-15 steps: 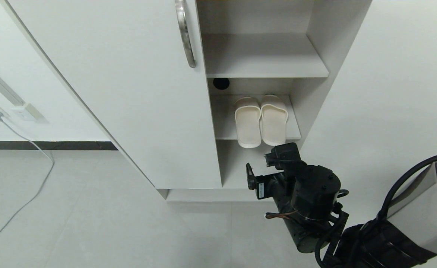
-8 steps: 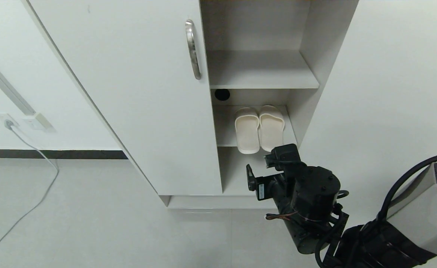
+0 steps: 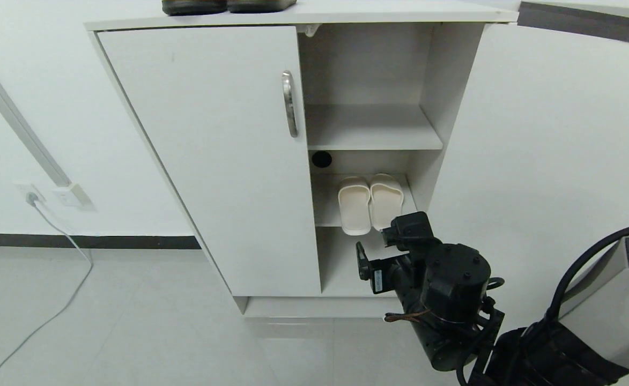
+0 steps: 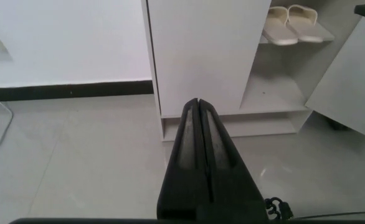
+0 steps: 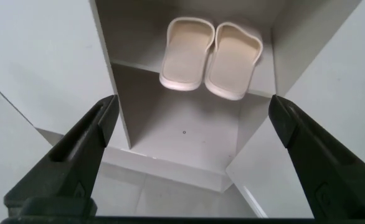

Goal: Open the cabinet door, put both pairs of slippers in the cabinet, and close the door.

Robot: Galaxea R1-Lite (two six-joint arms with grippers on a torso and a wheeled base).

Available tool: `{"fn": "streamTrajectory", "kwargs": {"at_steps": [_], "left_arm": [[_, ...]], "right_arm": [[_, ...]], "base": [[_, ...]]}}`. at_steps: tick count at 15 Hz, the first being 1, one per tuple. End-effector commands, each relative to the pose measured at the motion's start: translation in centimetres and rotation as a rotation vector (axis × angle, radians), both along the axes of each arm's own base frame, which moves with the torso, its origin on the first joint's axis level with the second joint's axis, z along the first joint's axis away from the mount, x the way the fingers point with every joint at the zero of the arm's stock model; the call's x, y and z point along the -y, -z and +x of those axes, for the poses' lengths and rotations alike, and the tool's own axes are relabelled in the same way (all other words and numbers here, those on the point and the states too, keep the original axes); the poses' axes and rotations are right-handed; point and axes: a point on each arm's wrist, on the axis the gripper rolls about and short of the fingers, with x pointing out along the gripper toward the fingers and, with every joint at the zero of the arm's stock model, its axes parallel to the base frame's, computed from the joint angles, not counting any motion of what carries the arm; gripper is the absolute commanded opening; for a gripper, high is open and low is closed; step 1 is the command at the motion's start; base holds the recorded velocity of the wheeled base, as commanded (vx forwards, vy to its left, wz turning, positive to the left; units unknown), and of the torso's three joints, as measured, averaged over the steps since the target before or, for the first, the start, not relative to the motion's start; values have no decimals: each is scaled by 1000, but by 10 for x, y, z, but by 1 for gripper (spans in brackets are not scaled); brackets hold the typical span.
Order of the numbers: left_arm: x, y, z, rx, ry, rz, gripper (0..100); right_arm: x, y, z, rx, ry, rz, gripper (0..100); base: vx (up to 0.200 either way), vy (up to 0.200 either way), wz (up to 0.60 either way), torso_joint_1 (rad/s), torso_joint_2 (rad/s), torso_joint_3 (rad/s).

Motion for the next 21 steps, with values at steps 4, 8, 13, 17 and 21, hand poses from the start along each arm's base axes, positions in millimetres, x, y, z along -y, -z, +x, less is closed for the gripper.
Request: {"fn": "streamTrajectory", "kwargs": {"at_steps": [4,8,13,17,21], "left_arm": [[0,0,0,-1,1,6,0],[0,0,0,-3,-1,6,0],[0,0,0,-1,1,5,0],[0,0,0,-3,-1,6,0],[0,0,0,-1,-1,5,0]], "right_arm": [[1,9,-4,-29,-45,-36,100],[5,5,-7,-26,-50,-32,100],[11,5,-13,-34,-91,-44,100],[15,4,-10,-31,-77,-40,100],[19,7,-7,-40,-64,-50,100]], "base": [[0,0,0,4,1,193],[0,50,0,0,2,32],[0,200,0,0,3,9],[0,200,0,6,2,4],[0,200,0,5,-1,2]]}}
